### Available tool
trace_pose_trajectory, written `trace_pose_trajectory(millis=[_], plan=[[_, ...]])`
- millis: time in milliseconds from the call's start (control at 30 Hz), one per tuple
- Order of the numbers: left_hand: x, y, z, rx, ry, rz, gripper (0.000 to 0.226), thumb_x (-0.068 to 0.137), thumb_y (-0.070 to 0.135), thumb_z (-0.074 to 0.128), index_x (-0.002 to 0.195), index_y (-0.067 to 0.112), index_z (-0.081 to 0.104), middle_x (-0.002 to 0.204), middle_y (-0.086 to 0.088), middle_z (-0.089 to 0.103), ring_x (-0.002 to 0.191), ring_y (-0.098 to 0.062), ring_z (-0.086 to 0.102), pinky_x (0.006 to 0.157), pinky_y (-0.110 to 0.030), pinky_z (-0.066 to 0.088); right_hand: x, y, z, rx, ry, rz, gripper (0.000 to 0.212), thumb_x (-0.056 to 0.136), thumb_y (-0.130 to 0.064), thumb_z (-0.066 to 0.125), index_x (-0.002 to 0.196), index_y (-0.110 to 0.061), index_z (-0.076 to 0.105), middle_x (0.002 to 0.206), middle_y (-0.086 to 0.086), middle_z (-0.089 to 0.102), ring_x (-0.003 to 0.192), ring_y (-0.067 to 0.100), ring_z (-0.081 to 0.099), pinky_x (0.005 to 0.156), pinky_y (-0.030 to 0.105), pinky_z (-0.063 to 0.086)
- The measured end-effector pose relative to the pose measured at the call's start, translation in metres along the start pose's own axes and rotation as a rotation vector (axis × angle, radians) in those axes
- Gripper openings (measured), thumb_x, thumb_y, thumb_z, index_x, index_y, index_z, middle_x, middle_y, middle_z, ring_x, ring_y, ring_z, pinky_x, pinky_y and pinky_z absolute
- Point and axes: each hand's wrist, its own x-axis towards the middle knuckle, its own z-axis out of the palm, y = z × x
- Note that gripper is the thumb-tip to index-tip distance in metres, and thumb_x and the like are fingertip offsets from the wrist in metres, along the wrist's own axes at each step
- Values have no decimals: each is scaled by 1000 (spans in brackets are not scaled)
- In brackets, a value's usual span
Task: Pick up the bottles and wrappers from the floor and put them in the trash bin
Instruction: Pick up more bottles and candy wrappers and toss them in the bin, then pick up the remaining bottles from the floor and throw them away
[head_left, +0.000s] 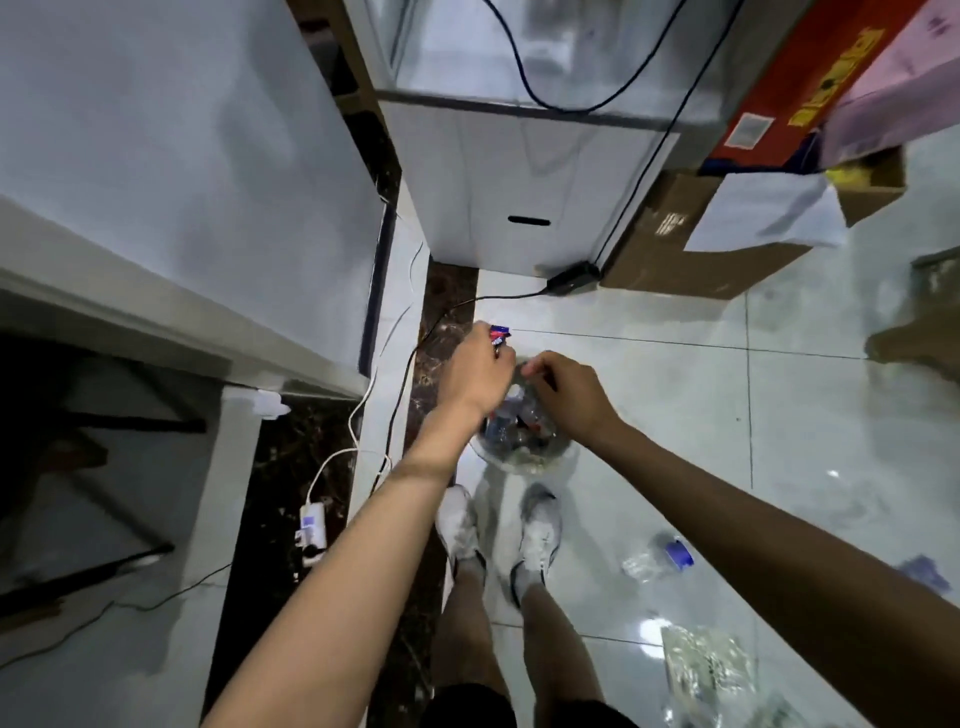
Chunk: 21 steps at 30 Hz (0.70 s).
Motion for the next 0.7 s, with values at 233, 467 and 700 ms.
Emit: trace_pose_trajectory(millis=[233, 467, 700], plan=[[51, -71, 73, 16, -123, -239, 38, 99, 36, 47, 125, 8, 48, 119, -17, 61, 110, -34, 60, 81, -33, 43, 49, 71, 55, 125, 7, 173, 35, 87, -18, 60, 120, -6, 62, 115, 11, 68, 106, 26, 63, 88, 31, 48], [65, -76, 106, 15, -217, -215, 35, 96, 25, 50, 129, 14, 46, 115, -9, 62, 104, -29, 62, 82, -33, 48, 51, 127, 46, 30, -140, 454, 39, 103, -35, 32, 101, -6, 58, 107, 14, 63, 95, 27, 54, 78, 30, 34], [64, -72, 124, 51, -264, -155, 33, 93, 13, 55, 125, 10, 47, 115, -10, 62, 103, -30, 62, 81, -35, 47, 43, 139, 46, -1, -167, 456, 38, 103, -32, 35, 97, -4, 59, 109, 17, 64, 99, 29, 56, 86, 34, 40]])
